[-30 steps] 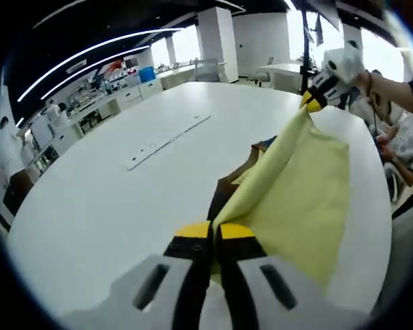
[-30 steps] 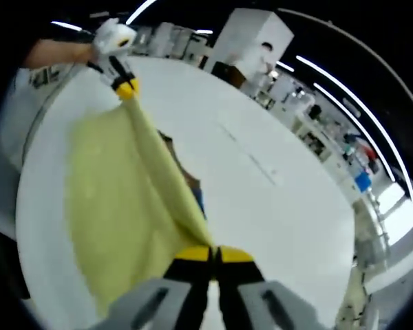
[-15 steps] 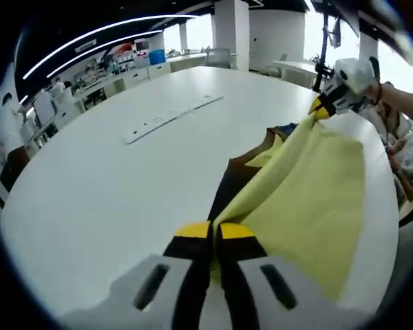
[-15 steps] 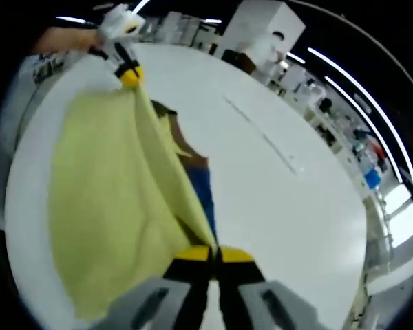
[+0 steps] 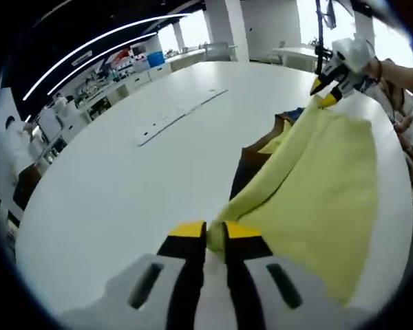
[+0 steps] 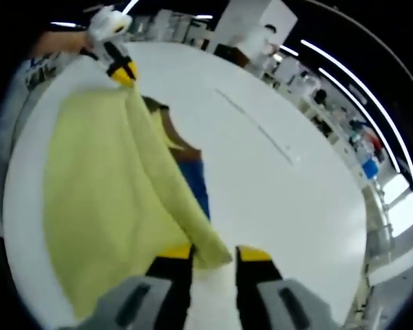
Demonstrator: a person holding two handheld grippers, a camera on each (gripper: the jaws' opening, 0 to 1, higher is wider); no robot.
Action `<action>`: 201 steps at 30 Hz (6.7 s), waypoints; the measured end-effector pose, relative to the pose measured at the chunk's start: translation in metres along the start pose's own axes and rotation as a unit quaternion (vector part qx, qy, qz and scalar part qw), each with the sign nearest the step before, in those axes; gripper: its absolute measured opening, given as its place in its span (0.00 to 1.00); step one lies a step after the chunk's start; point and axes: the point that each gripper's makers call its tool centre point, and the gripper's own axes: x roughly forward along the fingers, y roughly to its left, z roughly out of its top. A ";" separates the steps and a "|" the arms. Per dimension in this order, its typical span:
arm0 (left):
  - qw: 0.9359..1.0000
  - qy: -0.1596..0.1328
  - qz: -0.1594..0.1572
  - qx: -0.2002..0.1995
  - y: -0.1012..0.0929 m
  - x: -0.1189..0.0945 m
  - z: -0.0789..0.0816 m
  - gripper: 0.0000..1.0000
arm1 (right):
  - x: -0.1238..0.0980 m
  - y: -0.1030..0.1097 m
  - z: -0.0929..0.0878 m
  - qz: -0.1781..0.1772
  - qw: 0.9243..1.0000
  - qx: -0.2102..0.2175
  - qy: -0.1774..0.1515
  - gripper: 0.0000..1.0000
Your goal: Fold the garment on the visible template until the final outline fits inside the template.
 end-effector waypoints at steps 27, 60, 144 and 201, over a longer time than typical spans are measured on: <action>0.997 0.022 -0.036 0.059 -0.015 0.017 -0.021 0.10 | 0.015 0.010 -0.002 0.027 0.997 0.059 -0.040 0.14; 0.989 -0.040 0.061 -0.125 0.024 0.019 0.008 0.00 | 0.014 -0.032 0.025 -0.055 0.987 0.126 -0.084 0.00; 0.973 -0.085 -0.041 -0.212 -0.118 -0.085 -0.078 0.30 | -0.080 0.125 -0.057 0.032 0.957 0.278 -0.081 0.09; 0.989 -0.033 -0.042 -0.135 -0.125 -0.095 -0.106 0.00 | -0.090 0.128 -0.074 0.039 0.981 0.184 -0.047 0.00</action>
